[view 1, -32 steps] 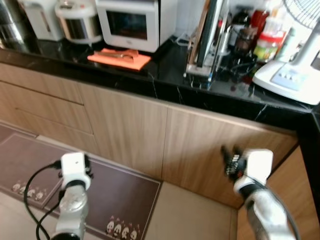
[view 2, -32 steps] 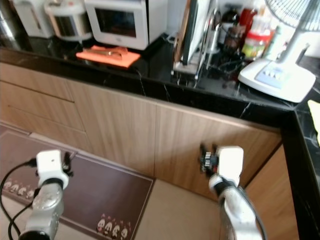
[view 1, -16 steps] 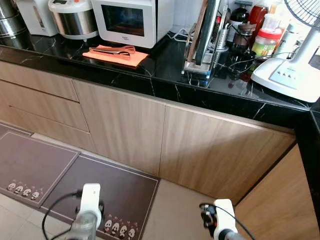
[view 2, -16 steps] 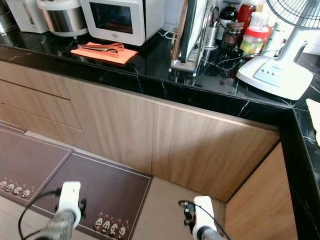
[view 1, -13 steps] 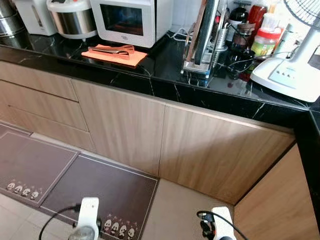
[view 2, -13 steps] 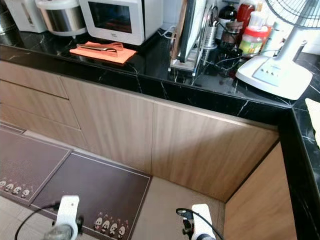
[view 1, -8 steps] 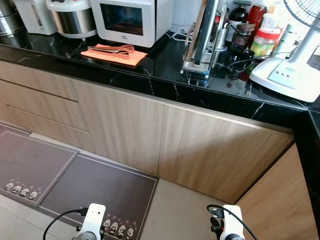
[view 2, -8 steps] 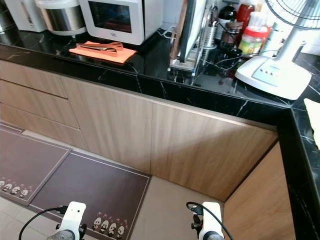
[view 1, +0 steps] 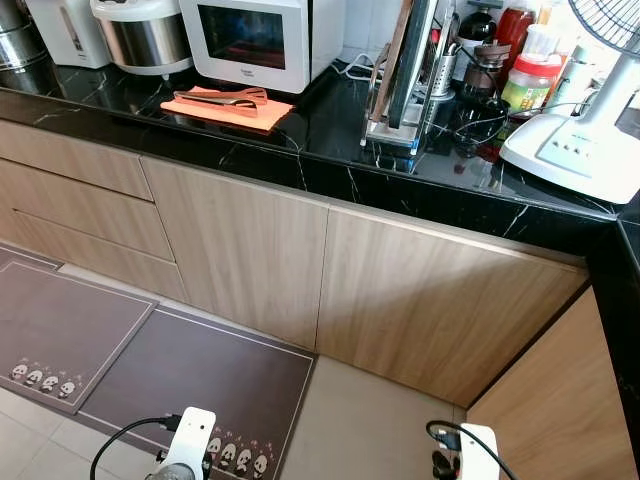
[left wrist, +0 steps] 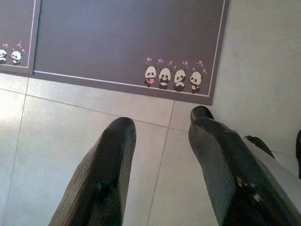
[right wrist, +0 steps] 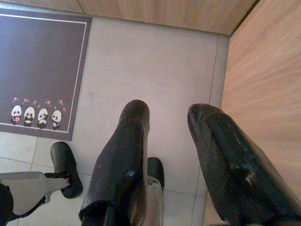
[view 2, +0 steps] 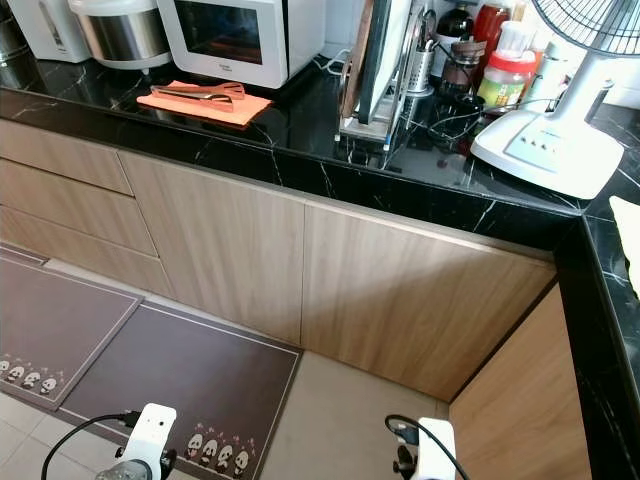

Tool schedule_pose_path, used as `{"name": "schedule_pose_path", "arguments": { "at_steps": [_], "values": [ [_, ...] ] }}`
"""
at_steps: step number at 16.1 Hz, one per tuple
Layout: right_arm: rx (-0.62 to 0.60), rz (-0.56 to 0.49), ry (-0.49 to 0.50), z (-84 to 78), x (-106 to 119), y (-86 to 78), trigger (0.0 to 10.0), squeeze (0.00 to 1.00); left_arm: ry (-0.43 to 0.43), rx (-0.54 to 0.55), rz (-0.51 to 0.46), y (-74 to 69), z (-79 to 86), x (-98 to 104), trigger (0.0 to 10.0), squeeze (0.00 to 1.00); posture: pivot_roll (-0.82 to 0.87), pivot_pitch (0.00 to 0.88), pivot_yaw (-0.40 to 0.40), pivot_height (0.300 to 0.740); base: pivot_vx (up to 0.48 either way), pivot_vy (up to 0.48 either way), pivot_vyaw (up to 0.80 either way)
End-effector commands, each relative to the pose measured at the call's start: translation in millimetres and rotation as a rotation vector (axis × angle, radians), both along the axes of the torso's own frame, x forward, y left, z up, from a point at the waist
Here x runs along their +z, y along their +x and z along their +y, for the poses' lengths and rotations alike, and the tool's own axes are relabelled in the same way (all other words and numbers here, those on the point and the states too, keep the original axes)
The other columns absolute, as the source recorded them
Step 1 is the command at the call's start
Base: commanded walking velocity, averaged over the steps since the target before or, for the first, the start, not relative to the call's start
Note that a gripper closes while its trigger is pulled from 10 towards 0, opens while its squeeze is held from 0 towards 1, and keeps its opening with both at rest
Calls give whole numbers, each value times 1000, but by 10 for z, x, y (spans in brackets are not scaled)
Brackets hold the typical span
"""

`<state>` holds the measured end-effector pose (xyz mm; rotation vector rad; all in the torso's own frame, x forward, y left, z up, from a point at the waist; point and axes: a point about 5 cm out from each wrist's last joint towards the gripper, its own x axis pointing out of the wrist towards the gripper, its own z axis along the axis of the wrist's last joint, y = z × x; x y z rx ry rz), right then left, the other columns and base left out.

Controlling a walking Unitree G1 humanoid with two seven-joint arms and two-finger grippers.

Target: Kitchen organization

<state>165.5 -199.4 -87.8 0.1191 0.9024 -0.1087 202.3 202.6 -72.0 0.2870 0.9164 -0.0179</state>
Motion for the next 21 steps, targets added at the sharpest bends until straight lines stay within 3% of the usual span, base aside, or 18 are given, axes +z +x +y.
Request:
{"name": "schedule_pose_path", "arguments": {
  "at_steps": [1, 7, 11, 21],
  "values": [
    [-11, 2, 1, -10, -6, -18, 10000, 0, 4, 10, 20, -40, 28, -20, 10000, 0, -108, 1, -41, 740, 0, 0, 0],
    [5, -2, 11, 164, -29, -23, 10000, 0, 5, 6, 15, -27, 27, -12, 10000, 0, -99, 0, -38, 740, 0, 0, 0],
    [-21, -8, 0, -16, -15, -57, 10000, 0, 13, -5, 16, -23, 40, -8, 10000, 0, -97, 0, -34, 740, 0, 0, 0],
    [-31, 10, -4, -35, -18, -54, 10000, 0, 14, 8, 15, -10, 67, 3, 10000, 0, -96, 0, -36, 740, 0, 25, 0]
  ]
}}
